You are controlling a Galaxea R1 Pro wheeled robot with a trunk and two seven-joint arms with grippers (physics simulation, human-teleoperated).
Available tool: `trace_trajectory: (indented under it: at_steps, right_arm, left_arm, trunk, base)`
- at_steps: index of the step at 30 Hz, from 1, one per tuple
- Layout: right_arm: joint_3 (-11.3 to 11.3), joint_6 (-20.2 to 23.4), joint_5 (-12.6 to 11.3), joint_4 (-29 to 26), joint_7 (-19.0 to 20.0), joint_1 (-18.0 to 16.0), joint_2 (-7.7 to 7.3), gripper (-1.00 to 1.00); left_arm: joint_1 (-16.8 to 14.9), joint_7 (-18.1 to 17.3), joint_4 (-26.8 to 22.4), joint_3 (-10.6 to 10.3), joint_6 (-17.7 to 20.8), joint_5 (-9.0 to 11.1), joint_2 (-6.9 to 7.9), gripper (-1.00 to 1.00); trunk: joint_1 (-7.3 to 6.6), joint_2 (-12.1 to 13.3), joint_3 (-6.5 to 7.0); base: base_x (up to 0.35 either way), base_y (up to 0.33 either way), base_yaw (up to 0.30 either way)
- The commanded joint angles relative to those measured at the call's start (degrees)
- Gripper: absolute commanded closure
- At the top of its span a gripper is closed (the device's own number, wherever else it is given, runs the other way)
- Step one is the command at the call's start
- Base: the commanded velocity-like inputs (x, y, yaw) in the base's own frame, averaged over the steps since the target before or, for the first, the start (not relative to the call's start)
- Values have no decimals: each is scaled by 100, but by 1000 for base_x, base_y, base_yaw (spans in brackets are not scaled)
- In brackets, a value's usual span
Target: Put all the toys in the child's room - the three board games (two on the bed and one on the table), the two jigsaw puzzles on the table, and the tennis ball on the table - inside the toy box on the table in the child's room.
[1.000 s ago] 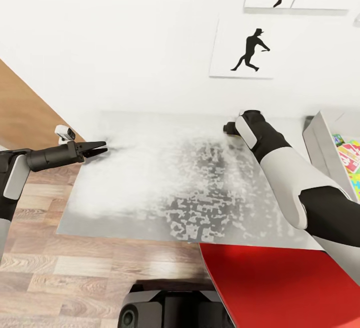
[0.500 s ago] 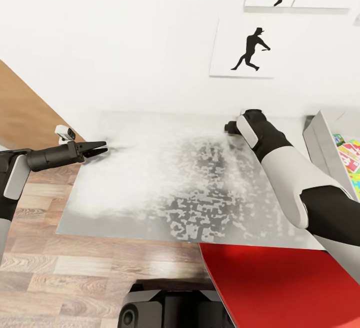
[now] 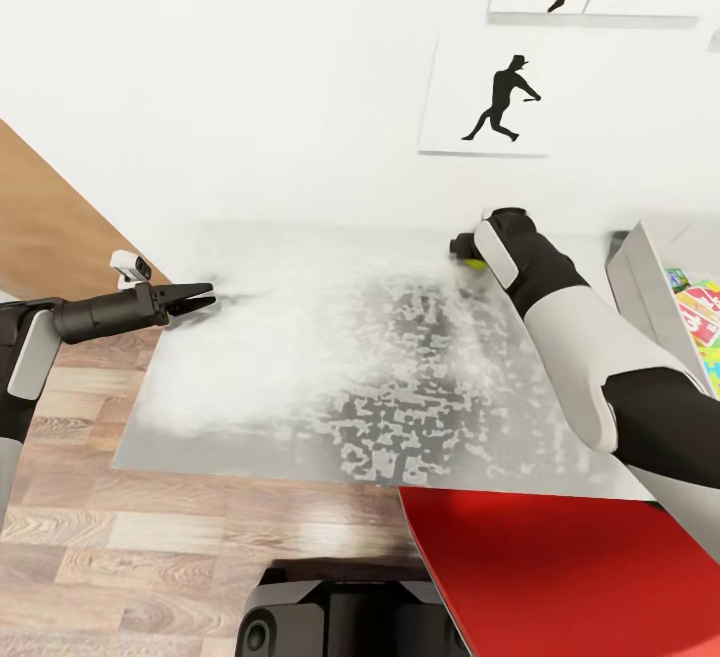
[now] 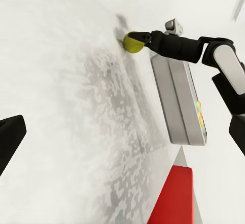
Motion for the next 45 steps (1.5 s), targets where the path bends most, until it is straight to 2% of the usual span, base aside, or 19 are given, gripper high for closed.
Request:
trace_trajectory:
  at_steps: [1,45]
  right_arm:
    - [32,23,-61,-4,-53,-13,-3,-100]
    - [35,38,-69,66,-77,-36,8,-100]
  left_arm:
    - [-4,-15,1,1,30,0,0,-100]
    - [-4,-21,1,-8,30,0,-10,-100]
  trunk:
    - [3,-9,-7]
    - [3,-9,-7]
  base:
    - [0,0,0]
    - [0,0,0]
